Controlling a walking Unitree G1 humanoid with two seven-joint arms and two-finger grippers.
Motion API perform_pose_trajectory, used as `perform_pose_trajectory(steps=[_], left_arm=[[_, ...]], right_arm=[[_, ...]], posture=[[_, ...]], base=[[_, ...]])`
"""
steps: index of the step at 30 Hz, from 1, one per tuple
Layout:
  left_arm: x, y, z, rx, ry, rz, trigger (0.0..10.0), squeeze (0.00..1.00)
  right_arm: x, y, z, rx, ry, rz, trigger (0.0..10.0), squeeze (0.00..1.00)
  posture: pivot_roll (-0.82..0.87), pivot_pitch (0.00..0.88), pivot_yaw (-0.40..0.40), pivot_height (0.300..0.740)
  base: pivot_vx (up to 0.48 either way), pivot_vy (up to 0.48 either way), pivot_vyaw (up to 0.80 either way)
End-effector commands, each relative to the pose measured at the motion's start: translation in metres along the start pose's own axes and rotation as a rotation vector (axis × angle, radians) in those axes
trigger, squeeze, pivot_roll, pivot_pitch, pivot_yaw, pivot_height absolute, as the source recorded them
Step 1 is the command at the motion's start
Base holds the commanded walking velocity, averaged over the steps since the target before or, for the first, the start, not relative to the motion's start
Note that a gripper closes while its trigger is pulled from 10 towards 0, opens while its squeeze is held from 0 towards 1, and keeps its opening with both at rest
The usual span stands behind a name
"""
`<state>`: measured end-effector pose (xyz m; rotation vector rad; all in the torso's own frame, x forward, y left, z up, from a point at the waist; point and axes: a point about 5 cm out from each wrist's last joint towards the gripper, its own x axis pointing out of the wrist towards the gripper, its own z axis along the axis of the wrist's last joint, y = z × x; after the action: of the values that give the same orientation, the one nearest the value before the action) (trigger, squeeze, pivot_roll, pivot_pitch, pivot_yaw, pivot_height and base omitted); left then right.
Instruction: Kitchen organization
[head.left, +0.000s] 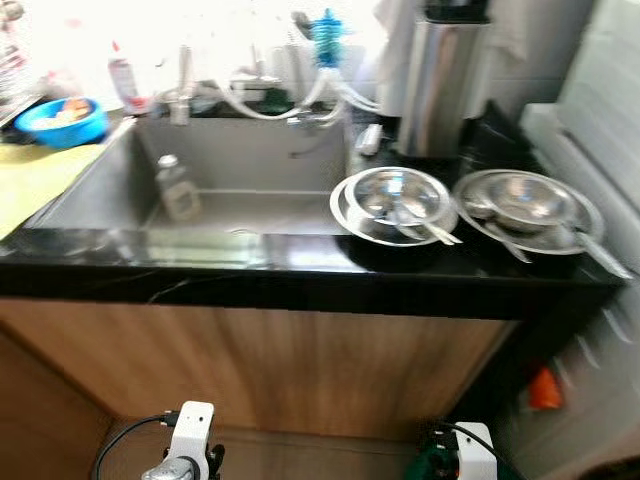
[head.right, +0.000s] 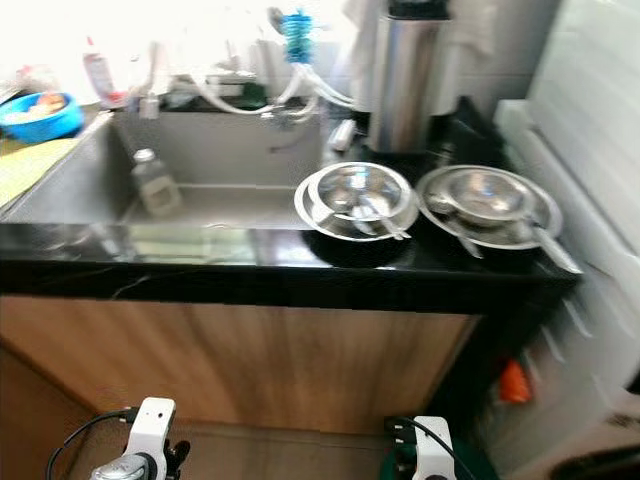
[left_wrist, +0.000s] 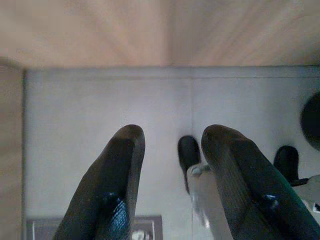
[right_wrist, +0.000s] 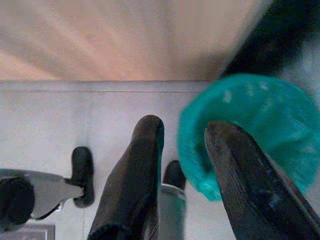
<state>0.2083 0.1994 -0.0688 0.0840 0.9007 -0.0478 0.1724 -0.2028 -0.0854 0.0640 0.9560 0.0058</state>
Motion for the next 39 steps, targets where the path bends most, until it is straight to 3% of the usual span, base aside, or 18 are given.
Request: perform_pose_trajectory(steps=[1, 39], left_arm=[[-0.0007, 0.0040, -0.0019, 0.007, 0.012, 0.013, 10.0, 0.00], [-0.0005, 0.0041, -0.0015, 0.014, 0.022, 0.007, 10.0, 0.00]], right_arm=[[0.0007, 0.0029, 0.0008, 0.014, -0.004, 0.007, 10.0, 0.00], [0.0010, 0.0043, 0.0010, 0.019, -0.006, 0.008, 10.0, 0.00]], posture=[[-0.10, 0.000, 0.041, 0.740], [-0.10, 0.000, 0.048, 0.740]], base=[[0.000, 0.000, 0.00], [0.000, 0.030, 0.00]])
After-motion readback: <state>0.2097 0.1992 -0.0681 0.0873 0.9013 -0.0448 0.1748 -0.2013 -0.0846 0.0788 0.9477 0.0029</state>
